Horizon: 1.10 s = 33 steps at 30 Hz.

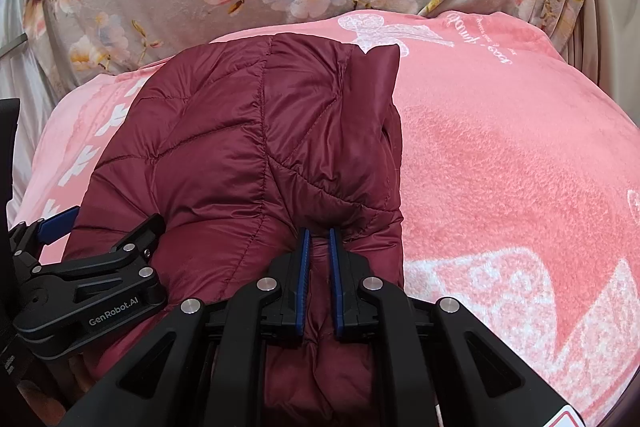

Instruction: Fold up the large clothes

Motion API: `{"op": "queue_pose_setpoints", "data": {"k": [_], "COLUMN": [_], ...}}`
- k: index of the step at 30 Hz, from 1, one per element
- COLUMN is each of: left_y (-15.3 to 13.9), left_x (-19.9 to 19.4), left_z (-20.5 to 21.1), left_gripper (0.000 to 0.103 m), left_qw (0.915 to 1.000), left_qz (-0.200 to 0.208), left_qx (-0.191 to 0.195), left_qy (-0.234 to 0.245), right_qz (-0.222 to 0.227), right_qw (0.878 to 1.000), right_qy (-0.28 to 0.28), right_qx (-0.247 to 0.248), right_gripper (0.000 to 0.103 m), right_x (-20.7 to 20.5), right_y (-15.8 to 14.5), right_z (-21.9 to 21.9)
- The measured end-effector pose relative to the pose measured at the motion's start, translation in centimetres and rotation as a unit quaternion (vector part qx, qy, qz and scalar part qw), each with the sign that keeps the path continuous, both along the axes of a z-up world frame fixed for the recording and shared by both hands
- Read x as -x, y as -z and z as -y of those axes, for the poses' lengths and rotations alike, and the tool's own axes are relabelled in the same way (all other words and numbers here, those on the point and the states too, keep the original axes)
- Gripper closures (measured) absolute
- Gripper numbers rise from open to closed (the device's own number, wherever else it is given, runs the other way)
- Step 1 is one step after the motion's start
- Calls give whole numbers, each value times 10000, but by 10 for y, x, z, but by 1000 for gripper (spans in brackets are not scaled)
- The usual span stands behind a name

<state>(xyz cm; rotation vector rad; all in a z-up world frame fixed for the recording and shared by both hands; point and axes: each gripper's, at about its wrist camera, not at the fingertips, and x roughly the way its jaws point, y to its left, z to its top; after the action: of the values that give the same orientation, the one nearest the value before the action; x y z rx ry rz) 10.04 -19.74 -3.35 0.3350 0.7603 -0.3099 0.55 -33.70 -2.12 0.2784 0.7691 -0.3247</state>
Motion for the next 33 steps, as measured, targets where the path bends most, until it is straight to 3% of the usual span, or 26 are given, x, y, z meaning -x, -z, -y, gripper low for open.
{"op": "queue_pose_setpoints", "data": {"k": [6, 9, 11, 13, 16, 19, 22, 24, 26, 33], "left_y": [1, -4, -14, -24, -30, -23, -9, 3, 10, 8], "left_x": [3, -1, -7, -17, -35, -56, -68, -72, -71, -58], "left_z": [0, -5, -19, -40, -60, -71, -73, -72, -71, -64], "left_gripper": [5, 5, 5, 5, 5, 5, 5, 5, 5, 5], "left_qw": [9999, 9998, 9970, 9915, 9857, 9753, 9561, 9391, 9327, 9510], "left_qz": [117, -174, -658, -1008, -1252, -1689, -2310, -2723, -2838, -2323], "left_qx": [23, 100, 380, 816, 1105, 1379, 1782, 2087, 2219, 2037], "left_qy": [-22, 78, 133, 24, -225, -362, -283, -214, -192, 82], "right_qz": [15, 72, 168, 364, 518, 308, 143, 126, 224, 588], "right_qw": [10000, 9998, 9993, 9976, 9937, 9861, 9733, 9671, 9653, 9689], "right_qy": [-3, -2, -8, 148, 374, 508, 423, 377, 359, 169], "right_qx": [-42, -185, -346, -562, -922, -1550, -2250, -2513, -2577, -2398], "right_gripper": [94, 93, 84, 57, 49, 42, 42, 39, 35, 32], "right_x": [0, 6, 12, 18, 18, 6, -5, -9, -10, -9], "right_y": [0, -8, -17, -29, -36, -21, 0, 11, 18, 24], "right_z": [0, 4, 11, 24, 48, 70, 77, 75, 73, 68]}}
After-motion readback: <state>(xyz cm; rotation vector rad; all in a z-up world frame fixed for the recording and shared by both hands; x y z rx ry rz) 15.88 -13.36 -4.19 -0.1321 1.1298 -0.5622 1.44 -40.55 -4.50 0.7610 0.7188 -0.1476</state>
